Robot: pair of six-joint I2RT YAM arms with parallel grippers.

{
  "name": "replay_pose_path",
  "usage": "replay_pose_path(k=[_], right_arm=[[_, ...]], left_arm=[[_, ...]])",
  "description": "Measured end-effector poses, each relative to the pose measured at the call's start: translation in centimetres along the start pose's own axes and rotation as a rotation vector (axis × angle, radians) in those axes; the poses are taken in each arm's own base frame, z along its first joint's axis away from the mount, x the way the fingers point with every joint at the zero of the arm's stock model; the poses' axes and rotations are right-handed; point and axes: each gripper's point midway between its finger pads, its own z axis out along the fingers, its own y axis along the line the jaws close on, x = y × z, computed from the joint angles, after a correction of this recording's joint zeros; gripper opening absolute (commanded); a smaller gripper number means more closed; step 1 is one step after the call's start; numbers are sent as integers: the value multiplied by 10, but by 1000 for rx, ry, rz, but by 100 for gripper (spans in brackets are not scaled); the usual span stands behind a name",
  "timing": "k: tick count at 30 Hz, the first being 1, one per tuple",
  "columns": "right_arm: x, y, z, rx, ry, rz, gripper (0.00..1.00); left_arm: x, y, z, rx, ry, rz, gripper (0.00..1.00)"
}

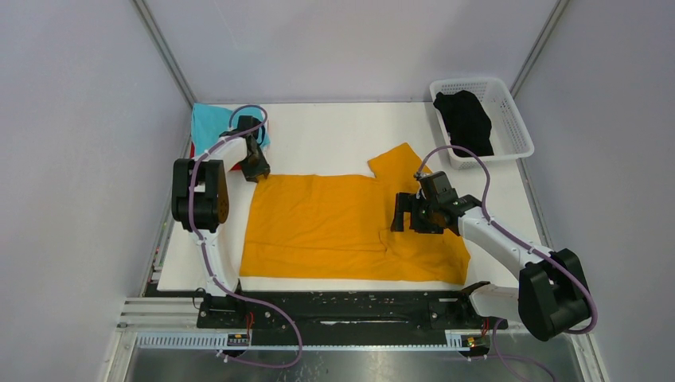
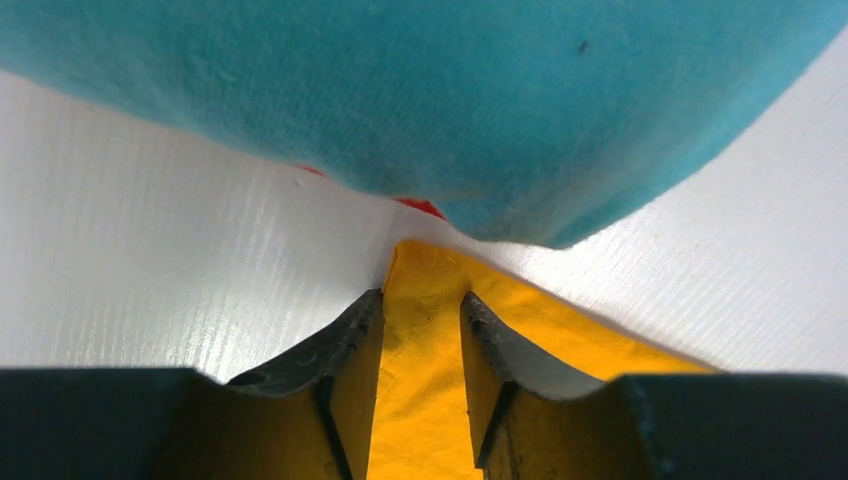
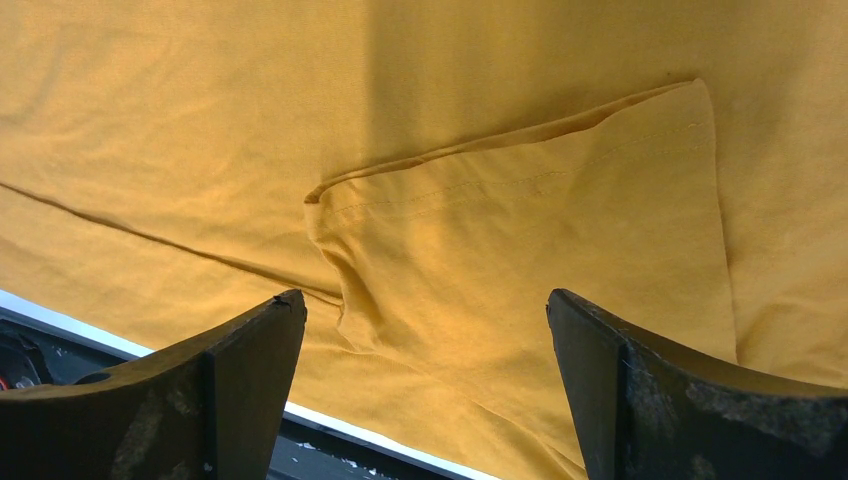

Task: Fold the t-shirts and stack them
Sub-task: Grab the side of the flattened tshirt furthest away from the robot with both arms

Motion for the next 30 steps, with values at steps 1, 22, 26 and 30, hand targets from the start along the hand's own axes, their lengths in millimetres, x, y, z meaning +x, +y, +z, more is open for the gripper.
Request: replay_pose_path(k=[1,22,26,30], right_arm=[[0,0,0,0,0,0,99],[-102,-2,8,140,-132,28,99],[-172,3,24,157,-200,25,100],[-236,4,45,161,-239,21,100]], left_arm=[[0,-1,0,1,0,1,30],[9,-9,-3,-2,3,48,0],[17,-8,-7,0,9,67,0],[20,-9,-13,7,7,72,0]])
